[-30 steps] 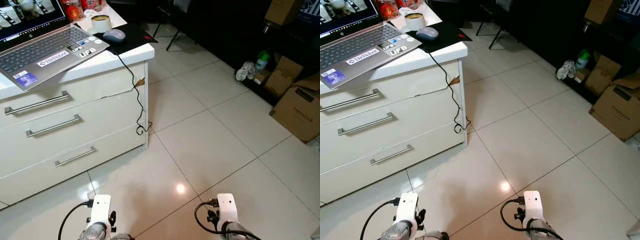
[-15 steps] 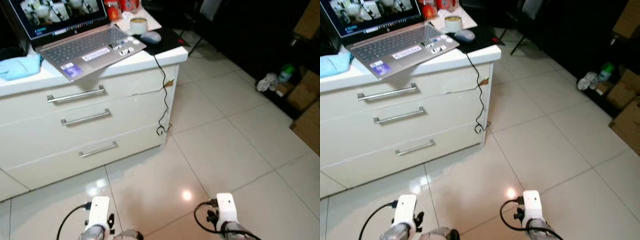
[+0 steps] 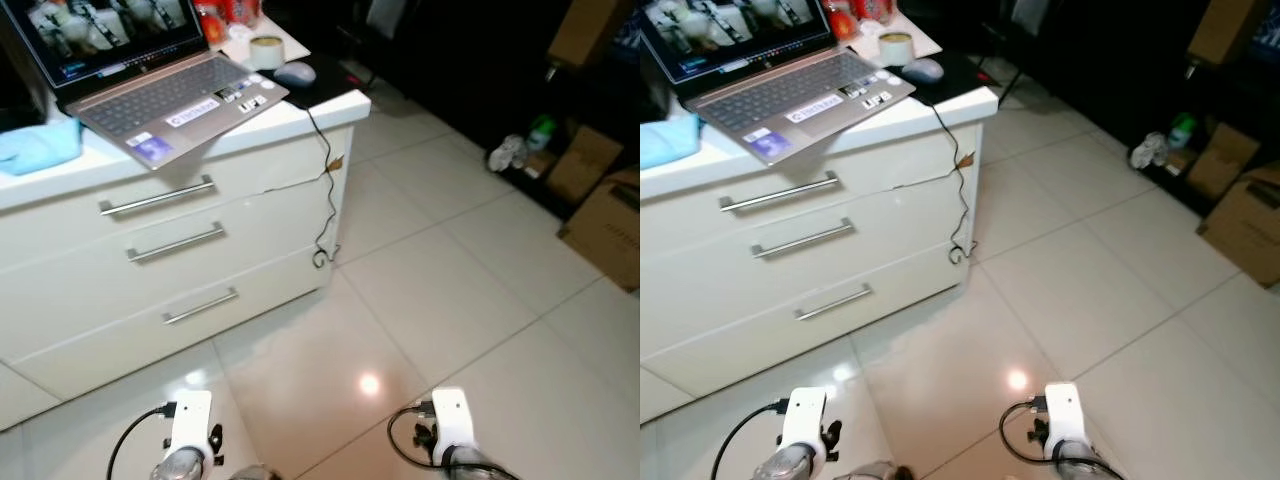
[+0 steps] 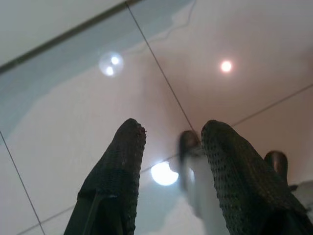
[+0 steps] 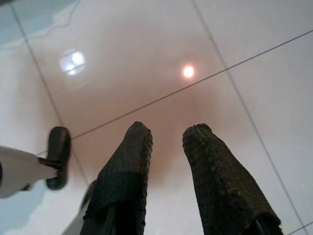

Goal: Kitchen organization

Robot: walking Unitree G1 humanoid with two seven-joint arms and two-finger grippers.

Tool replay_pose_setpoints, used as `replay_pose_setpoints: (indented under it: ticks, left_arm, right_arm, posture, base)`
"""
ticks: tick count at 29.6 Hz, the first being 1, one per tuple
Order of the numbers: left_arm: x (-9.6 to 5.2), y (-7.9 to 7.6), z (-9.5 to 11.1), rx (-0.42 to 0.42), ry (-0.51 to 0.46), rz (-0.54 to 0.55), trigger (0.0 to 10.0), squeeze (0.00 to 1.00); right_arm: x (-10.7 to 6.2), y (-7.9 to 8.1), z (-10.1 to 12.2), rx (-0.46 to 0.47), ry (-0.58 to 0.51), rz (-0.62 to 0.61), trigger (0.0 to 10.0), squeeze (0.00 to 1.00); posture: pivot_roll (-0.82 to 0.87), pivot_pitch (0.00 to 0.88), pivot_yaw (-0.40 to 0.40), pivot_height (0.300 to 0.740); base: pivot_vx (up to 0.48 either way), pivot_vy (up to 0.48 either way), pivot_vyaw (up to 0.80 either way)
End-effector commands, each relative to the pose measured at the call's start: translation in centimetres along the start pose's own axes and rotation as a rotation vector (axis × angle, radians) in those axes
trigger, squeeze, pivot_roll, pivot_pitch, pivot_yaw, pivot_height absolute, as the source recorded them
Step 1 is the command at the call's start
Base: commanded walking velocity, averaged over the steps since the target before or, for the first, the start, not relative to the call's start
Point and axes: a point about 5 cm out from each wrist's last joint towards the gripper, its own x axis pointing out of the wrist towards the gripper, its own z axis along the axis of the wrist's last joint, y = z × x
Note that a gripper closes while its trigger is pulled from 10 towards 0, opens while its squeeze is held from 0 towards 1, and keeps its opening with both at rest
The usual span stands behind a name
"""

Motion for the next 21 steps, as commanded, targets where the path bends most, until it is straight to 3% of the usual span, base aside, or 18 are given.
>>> replay_pose_setpoints:
  ticks: [1,3,7,15,21]
  left_arm:
    - [0.01,0.4,0.06,-0.001,0.004,0.008,10.0,0.0]
    - [0.01,0.4,0.06,-0.001,0.004,0.008,10.0,0.0]
    - [0.01,0.41,0.06,-0.003,0.004,0.009,10.0,0.0]
    - [0.0,0.5,0.03,-0.003,0.004,0.012,10.0,0.0]
    - [0.02,0.59,0.09,-0.004,0.004,0.015,10.0,0.0]
  right_arm:
    - [0.01,0.35,-0.22,0.007,0.01,0.005,10.0,0.0]
    - [0.01,0.37,-0.2,0.004,0.009,0.005,10.0,0.0]
    - [0.03,0.41,-0.1,-0.001,0.004,0.005,10.0,0.0]
    - [0.05,0.57,-0.05,0.002,0.004,0.011,10.0,0.0]
    - [0.11,0.85,0.22,0.01,-0.011,0.018,10.0,0.0]
  posture:
    - [0.1,0.076,-0.033,0.74]
    - [0.1,0.076,-0.033,0.74]
    - [0.1,0.077,-0.033,0.74]
    - [0.1,0.082,-0.029,0.74]
    - [0.11,0.084,-0.027,0.74]
  base:
    - [0.0,0.289,0.0]
    - [0.0,0.289,0.0]
    - [0.0,0.291,0.77]
    - [0.0,0.287,0.0]
    - [0.0,0.276,0.72]
